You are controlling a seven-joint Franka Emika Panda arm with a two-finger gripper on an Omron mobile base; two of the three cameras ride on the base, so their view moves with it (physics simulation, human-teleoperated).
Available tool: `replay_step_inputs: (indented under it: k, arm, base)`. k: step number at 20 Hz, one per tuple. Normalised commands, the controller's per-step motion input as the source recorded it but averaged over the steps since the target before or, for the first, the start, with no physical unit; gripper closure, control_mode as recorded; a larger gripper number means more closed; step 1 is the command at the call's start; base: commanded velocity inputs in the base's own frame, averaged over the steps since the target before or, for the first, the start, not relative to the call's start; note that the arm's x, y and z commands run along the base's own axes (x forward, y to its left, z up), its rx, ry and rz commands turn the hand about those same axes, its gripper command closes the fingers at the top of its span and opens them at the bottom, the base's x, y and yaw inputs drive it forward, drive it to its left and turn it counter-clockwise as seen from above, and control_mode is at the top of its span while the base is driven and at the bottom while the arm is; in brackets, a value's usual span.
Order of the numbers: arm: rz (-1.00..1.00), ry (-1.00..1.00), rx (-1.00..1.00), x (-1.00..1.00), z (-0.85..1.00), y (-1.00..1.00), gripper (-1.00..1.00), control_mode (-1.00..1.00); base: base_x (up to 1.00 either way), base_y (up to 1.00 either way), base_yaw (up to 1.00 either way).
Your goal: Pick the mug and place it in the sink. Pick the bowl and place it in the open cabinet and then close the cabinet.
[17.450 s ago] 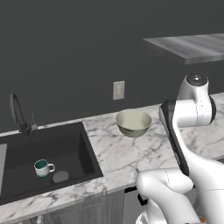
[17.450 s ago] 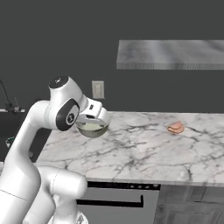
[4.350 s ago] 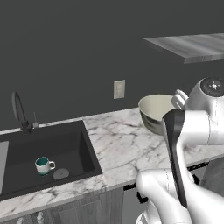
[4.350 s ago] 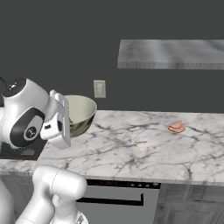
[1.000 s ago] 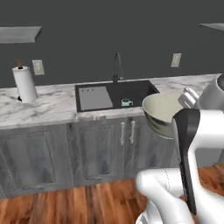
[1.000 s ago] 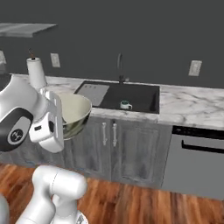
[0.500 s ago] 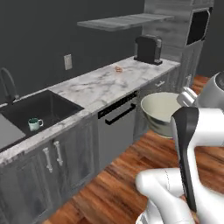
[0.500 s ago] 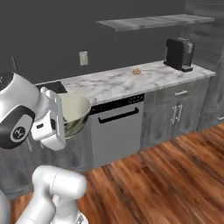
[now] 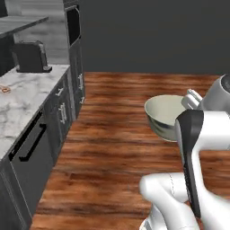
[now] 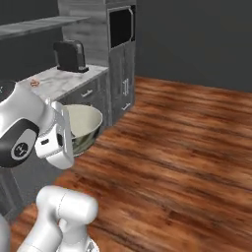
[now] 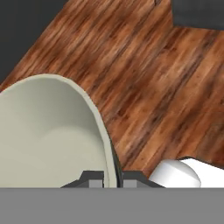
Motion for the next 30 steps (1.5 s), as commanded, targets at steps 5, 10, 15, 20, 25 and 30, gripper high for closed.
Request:
replay_step_inputs:
  k: [5,10,15,20,25,30]
  arm:
    - [0.0,0.0,0.0,0.0,0.0,0.0,1.0,1.0]
    - [0.0,0.0,0.0,0.0,0.0,0.0,1.0,1.0]
    - [0.0,0.0,0.0,0.0,0.0,0.0,1.0,1.0]
    - [0.0,0.0,0.0,0.0,0.0,0.0,1.0,1.0]
    - [0.0,0.0,0.0,0.0,0.0,0.0,1.0,1.0]
    - [0.0,0.0,0.0,0.0,0.0,0.0,1.0,1.0]
  base:
    - [0.0,0.0,-1.0]
    - [0.0,0.0,-0.98]
    - [0.0,0.11,-0.77]
    - [0.0,0.04,-0.61]
    - [0.0,0.0,-0.77]
    - [0.0,0.12,-0.73]
